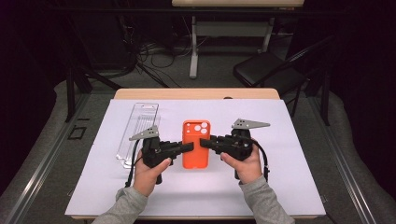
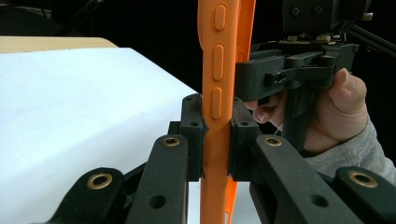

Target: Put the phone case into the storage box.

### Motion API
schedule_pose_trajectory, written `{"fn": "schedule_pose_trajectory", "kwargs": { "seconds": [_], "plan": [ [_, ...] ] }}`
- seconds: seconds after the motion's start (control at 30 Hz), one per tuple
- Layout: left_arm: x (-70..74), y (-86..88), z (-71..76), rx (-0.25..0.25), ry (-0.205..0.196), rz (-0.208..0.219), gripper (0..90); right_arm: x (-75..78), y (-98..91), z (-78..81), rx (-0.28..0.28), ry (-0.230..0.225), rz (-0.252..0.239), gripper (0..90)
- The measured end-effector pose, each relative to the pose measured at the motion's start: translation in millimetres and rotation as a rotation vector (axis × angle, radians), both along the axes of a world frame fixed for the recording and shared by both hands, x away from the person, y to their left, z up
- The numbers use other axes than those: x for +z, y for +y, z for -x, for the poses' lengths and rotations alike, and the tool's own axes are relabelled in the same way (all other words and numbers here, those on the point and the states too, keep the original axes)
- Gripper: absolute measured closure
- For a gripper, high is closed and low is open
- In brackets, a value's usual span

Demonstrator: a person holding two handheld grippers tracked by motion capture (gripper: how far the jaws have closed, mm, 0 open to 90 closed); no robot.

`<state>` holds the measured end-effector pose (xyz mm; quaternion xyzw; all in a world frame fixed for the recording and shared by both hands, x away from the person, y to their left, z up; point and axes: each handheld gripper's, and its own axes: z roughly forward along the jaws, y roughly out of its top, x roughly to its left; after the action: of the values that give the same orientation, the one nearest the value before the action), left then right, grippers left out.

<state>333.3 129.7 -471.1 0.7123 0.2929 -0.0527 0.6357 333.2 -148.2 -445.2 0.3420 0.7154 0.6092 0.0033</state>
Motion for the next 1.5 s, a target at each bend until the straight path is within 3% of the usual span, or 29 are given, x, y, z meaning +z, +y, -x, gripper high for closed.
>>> {"fn": "schedule_pose_trajectory", "kwargs": {
  "seconds": [1.5],
  "plan": [
    [-1.6, 0.6, -1.2, -0.022, 0.018, 0.015, 80.3, -6.8, -7.4, -6.8, 0.07, 0.018, -0.053, 80.7]
  ]
}}
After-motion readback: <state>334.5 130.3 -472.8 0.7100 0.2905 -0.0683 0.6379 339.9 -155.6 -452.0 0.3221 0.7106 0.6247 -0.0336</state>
